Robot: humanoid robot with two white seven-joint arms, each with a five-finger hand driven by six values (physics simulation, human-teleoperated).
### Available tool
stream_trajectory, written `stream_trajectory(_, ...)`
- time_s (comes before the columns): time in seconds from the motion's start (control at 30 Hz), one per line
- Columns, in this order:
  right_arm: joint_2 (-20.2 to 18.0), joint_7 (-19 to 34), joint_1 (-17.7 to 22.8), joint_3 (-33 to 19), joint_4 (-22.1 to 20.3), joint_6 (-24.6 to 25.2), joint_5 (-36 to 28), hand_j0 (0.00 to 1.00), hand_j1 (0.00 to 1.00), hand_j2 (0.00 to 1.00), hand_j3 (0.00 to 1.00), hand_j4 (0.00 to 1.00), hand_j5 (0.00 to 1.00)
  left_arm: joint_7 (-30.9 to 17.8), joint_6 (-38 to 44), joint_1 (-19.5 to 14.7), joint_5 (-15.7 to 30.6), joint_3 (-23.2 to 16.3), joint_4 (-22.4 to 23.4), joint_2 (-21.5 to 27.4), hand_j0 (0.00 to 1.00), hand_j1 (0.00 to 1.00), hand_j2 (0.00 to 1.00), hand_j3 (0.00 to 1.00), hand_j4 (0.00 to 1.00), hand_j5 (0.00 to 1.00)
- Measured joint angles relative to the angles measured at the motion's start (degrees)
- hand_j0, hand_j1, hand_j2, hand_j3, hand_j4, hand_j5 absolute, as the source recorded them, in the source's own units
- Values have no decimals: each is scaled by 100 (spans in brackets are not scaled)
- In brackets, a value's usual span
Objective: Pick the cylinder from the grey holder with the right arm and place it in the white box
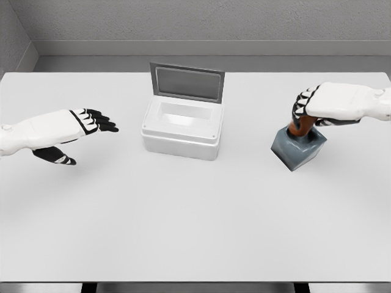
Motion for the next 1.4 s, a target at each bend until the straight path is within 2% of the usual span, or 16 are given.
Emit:
stream_trajectory(0.17, -169, 1, -88, -255, 5, -2, -221, 41, 41, 41, 41, 41, 41, 1, 0, 0, 0, 0, 0, 1, 100, 100, 100, 100, 100, 100)
stream_trajectory(0.3, -106, 2, -395, -339, 0, -5, -496, 40, 40, 40, 40, 40, 40, 0, 0, 0, 0, 1, 0, 2, 100, 100, 100, 100, 100, 100)
stream_trajectory(0.4, 200, 4, -606, -353, -2, -8, -578, 40, 40, 40, 40, 40, 40, 0, 0, 0, 0, 0, 0, 3, 100, 100, 100, 100, 100, 100)
stream_trajectory(0.73, 1113, 6, -932, -333, 6, -10, -608, 37, 37, 37, 37, 37, 37, 0, 0, 0, 0, 0, 0, 1, 100, 100, 100, 100, 100, 100)
stream_trajectory(1.03, 2199, 11, -1099, -302, 233, -16, -301, 37, 37, 37, 37, 37, 37, 0, 0, 0, 0, 0, 0, 2, 100, 100, 100, 100, 100, 100)
stream_trajectory(1.27, 2798, 5, -1371, 30, 919, -10, -29, 37, 37, 37, 37, 37, 37, 0, 0, 0, 0, 0, 0, 0, 100, 100, 100, 100, 100, 100)
stream_trajectory(1.4, 2938, 4, -1354, 158, 1169, -10, 42, 37, 37, 37, 37, 37, 37, 0, 0, 0, 0, -1, 0, 0, 100, 100, 100, 100, 100, 100)
